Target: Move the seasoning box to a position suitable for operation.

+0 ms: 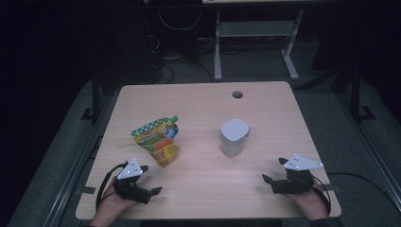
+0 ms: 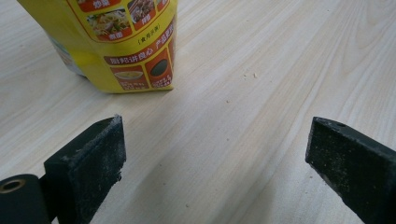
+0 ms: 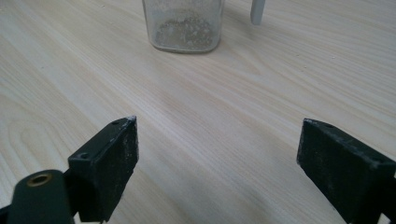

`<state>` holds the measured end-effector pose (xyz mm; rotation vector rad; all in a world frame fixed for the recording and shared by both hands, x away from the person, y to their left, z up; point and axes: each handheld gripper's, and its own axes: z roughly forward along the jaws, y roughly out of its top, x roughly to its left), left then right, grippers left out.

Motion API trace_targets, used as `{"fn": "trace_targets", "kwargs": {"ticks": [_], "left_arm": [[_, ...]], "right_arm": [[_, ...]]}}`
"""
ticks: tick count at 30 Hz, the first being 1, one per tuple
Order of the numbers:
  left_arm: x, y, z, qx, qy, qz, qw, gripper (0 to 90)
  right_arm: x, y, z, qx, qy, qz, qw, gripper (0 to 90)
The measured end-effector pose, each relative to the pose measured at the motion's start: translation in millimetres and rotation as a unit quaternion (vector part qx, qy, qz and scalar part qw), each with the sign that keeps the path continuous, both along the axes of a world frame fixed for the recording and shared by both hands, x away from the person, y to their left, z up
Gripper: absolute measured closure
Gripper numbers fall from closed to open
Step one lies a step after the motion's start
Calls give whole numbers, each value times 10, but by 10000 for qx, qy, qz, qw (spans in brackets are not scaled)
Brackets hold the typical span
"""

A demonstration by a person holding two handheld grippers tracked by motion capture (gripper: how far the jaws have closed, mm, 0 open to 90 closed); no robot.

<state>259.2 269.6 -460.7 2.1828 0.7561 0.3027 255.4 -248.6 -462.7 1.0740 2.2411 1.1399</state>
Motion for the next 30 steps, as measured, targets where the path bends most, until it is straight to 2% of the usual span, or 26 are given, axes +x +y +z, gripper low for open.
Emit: {"fn": "trace_targets", "kwargs": {"ticks": [6, 10, 12, 14, 19, 21, 30], "left_arm": [[11, 9, 8, -117, -5, 94, 9999, 46], [-1, -1, 14, -94, -19, 69, 9999, 47], [-9, 8, 15, -17, -9, 20, 10000, 47], [-21, 13, 12, -53, -3, 56, 10000, 47], [-24, 18, 22, -87, -21, 56, 9999, 48], [-23, 8, 22, -89, -25, 41, 9999, 48], [0, -3, 24, -35, -13, 1, 10000, 48]], "right_arm": [[31, -19, -4, 53, 10, -2, 10000, 131], [63, -22, 0, 56, 44, 59, 10000, 135], [73, -15, 7, 85, 29, 82, 9999, 136], [92, -8, 15, 70, -22, 93, 9999, 137], [186, 5, 22, 115, 33, 67, 9999, 140], [217, 7, 22, 94, -33, 94, 9999, 145], [309, 12, 59, 132, -53, 148, 9998, 145]]}}
